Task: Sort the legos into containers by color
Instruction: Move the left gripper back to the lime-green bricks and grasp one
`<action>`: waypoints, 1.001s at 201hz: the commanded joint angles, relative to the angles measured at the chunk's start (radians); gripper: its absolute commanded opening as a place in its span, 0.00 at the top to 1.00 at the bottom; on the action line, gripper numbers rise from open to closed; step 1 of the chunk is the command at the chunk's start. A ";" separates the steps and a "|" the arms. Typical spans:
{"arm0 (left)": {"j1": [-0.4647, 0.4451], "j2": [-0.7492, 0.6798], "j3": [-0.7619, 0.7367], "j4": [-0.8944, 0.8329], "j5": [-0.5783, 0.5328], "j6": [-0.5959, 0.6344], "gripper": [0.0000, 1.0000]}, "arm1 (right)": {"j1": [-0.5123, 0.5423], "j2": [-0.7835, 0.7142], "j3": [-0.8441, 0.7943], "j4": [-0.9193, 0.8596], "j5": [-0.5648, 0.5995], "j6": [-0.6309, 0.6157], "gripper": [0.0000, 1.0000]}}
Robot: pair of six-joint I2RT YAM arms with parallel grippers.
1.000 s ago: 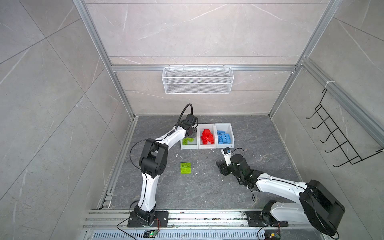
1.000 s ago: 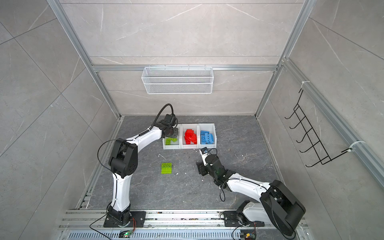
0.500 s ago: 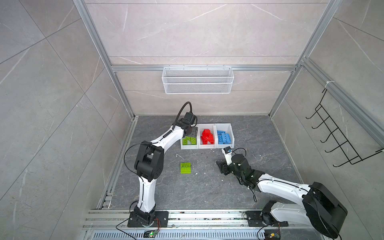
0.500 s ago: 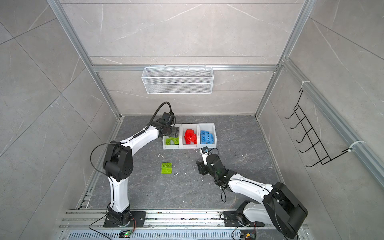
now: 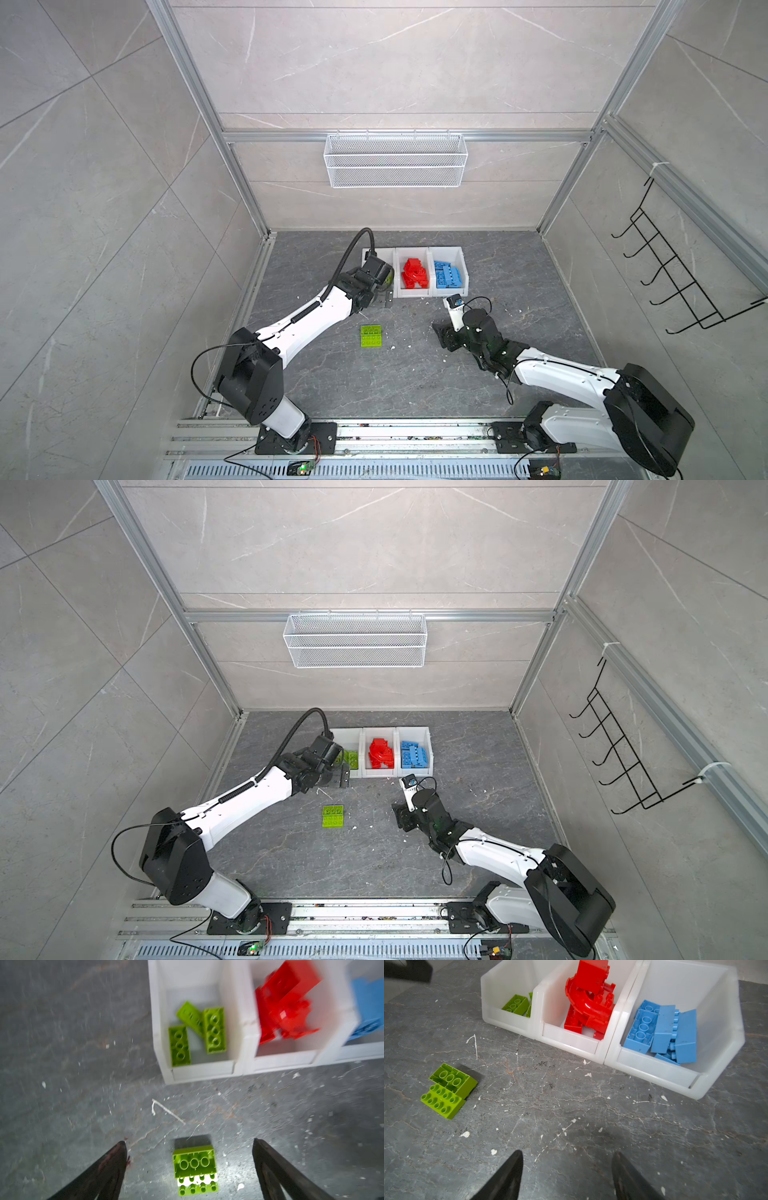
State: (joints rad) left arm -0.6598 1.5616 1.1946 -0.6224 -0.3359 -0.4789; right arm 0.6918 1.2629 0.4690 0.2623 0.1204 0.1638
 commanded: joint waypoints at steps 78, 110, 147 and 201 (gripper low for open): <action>-0.064 0.069 -0.102 -0.055 0.039 -0.209 0.01 | 0.005 -0.010 -0.001 -0.008 -0.012 0.002 0.31; -0.065 0.101 -0.121 -0.018 0.016 -0.218 0.01 | 0.007 -0.013 -0.001 -0.008 -0.022 0.003 0.31; -0.060 0.163 -0.113 0.075 0.052 -0.205 0.01 | 0.006 -0.011 -0.001 -0.010 -0.028 0.001 0.31; -0.053 0.232 -0.124 0.092 0.057 -0.223 0.01 | 0.007 -0.007 0.000 -0.011 -0.028 0.002 0.31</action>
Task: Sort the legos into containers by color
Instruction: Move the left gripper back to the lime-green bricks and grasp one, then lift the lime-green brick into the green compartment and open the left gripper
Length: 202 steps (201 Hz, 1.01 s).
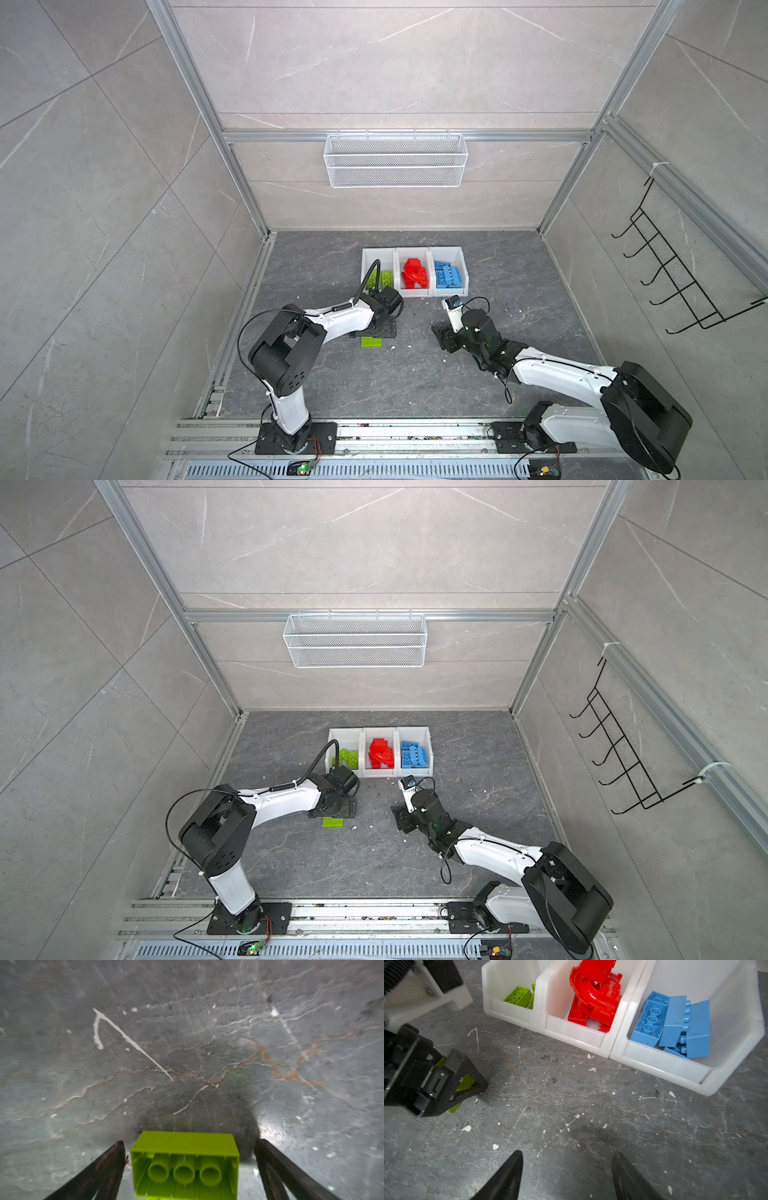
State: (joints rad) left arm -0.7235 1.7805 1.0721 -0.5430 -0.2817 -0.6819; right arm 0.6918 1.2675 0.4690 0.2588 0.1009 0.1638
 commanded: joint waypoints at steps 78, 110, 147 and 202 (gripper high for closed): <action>0.024 -0.003 -0.011 0.022 -0.005 -0.005 0.18 | 0.006 0.003 0.005 -0.010 -0.013 -0.003 0.31; 0.024 -0.037 -0.027 0.008 -0.010 -0.012 0.26 | 0.006 0.011 0.009 -0.010 -0.015 -0.003 0.30; 0.024 -0.069 -0.029 -0.010 -0.031 -0.003 0.32 | 0.007 0.025 0.014 -0.012 -0.022 -0.004 0.31; 0.026 -0.060 0.068 -0.041 -0.074 0.059 0.37 | 0.006 0.029 0.018 -0.013 -0.025 -0.004 0.31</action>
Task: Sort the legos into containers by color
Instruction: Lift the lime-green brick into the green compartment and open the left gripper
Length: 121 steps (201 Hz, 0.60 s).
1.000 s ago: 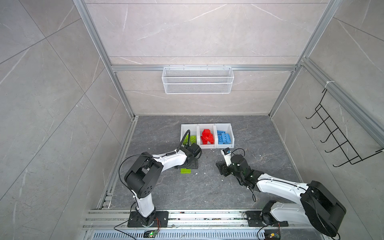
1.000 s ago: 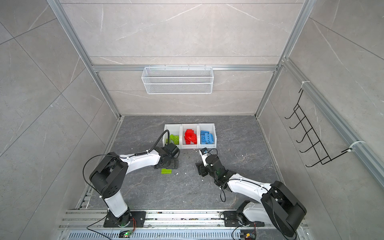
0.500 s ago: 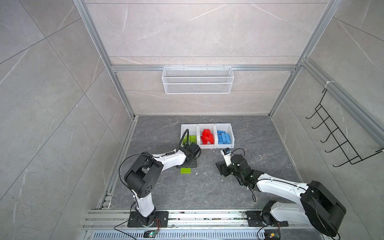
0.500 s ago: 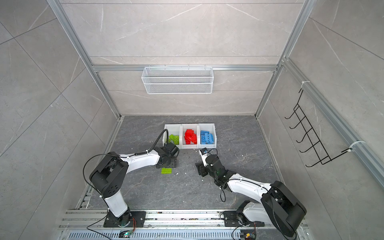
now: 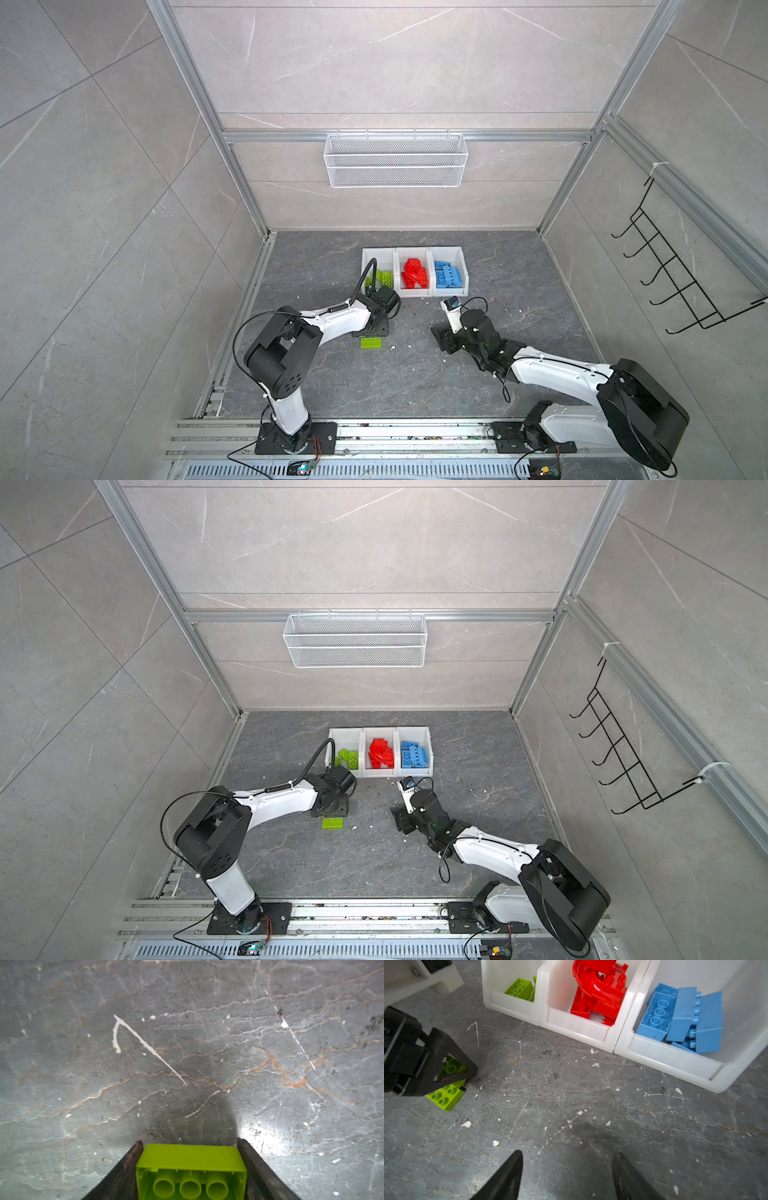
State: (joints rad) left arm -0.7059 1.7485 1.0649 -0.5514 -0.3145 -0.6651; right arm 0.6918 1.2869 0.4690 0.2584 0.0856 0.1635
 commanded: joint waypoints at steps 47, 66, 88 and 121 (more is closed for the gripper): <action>0.036 -0.019 0.190 -0.022 -0.031 0.109 0.38 | 0.007 0.009 0.017 -0.012 -0.011 -0.005 0.31; 0.065 0.005 0.252 -0.016 -0.022 0.152 0.38 | 0.006 0.016 0.020 -0.013 -0.013 -0.004 0.30; 0.105 0.042 0.337 -0.017 -0.002 0.201 0.38 | 0.006 0.009 0.017 -0.013 -0.011 -0.005 0.31; 0.137 0.106 0.463 -0.004 0.005 0.285 0.38 | 0.006 0.007 0.016 -0.013 -0.006 -0.007 0.31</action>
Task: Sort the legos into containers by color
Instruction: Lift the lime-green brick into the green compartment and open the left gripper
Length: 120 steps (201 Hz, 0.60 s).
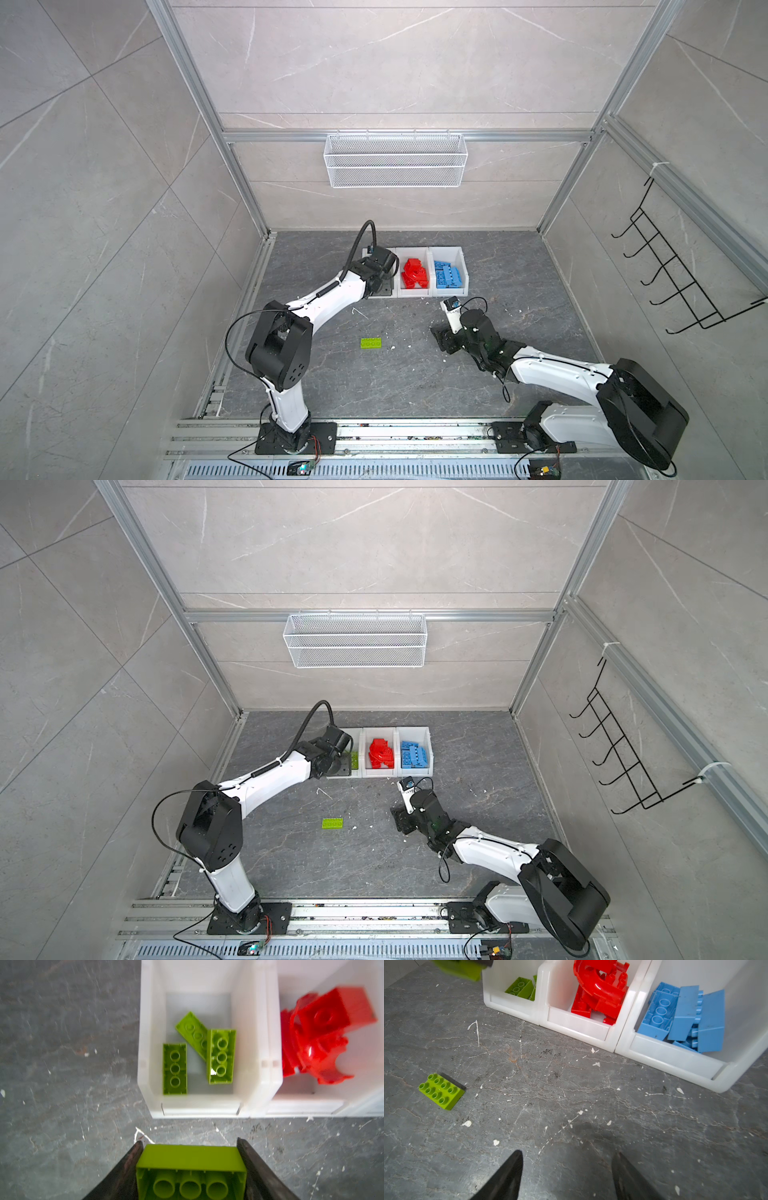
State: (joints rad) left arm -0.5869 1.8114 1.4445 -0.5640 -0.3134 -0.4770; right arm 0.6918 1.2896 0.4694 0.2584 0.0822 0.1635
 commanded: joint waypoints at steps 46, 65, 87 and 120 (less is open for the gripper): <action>0.076 0.153 0.182 0.071 0.060 0.150 0.38 | 0.007 -0.034 -0.002 -0.016 0.027 -0.019 0.30; 0.088 0.196 0.216 0.088 0.069 0.165 0.38 | 0.006 -0.030 -0.001 -0.016 0.031 -0.021 0.30; 0.102 0.239 0.248 0.094 0.081 0.171 0.38 | 0.006 -0.026 0.002 -0.016 0.024 -0.021 0.30; 0.110 0.265 0.254 0.114 0.084 0.171 0.38 | 0.007 -0.024 0.004 -0.018 0.022 -0.021 0.30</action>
State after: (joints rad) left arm -0.4847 2.0693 1.6623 -0.4786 -0.2390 -0.3347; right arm 0.6937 1.2732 0.4694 0.2508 0.0940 0.1596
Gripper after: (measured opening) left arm 0.656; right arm 0.697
